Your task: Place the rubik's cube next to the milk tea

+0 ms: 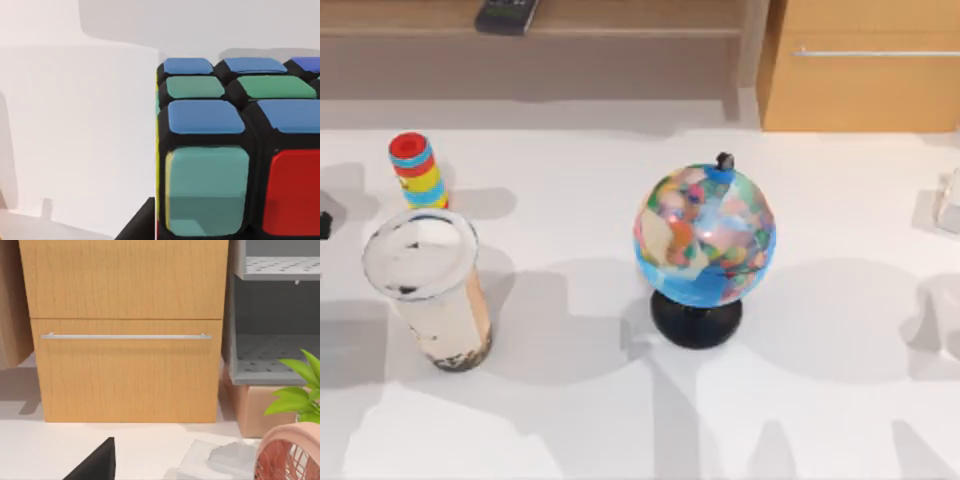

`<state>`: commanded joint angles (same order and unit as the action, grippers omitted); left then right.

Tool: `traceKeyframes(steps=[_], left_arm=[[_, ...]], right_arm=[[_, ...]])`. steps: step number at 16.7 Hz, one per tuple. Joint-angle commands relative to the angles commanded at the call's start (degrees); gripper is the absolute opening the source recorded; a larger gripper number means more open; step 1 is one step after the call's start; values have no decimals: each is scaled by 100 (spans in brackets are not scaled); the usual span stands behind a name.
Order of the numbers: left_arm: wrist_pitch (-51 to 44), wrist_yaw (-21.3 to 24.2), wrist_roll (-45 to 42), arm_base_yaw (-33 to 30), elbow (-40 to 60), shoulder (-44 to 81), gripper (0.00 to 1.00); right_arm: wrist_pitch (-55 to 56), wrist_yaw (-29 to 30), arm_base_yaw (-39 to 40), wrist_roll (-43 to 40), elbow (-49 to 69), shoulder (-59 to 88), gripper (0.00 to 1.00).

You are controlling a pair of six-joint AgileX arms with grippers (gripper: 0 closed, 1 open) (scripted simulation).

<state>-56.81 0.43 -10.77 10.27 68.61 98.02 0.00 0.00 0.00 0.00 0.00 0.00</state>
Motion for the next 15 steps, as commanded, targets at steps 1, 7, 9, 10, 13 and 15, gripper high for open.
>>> traceKeyframes(steps=[1,7,9,10,13,15], left_arm=[[24,4,1,-15,-36,17,0],[71,20,0,-92,-264,208,0],[71,20,0,-92,-264,208,0],[71,20,0,-92,-264,208,0],[71,20,0,-92,-264,208,23],[71,20,0,-92,-264,208,38]], right_arm=[[0,0,0,0,0,0,100],[0,0,0,0,0,0,100],[0,0,0,0,0,0,100],[0,0,0,0,0,0,100],[0,0,0,0,0,0,100],[0,0,0,0,0,0,100]])
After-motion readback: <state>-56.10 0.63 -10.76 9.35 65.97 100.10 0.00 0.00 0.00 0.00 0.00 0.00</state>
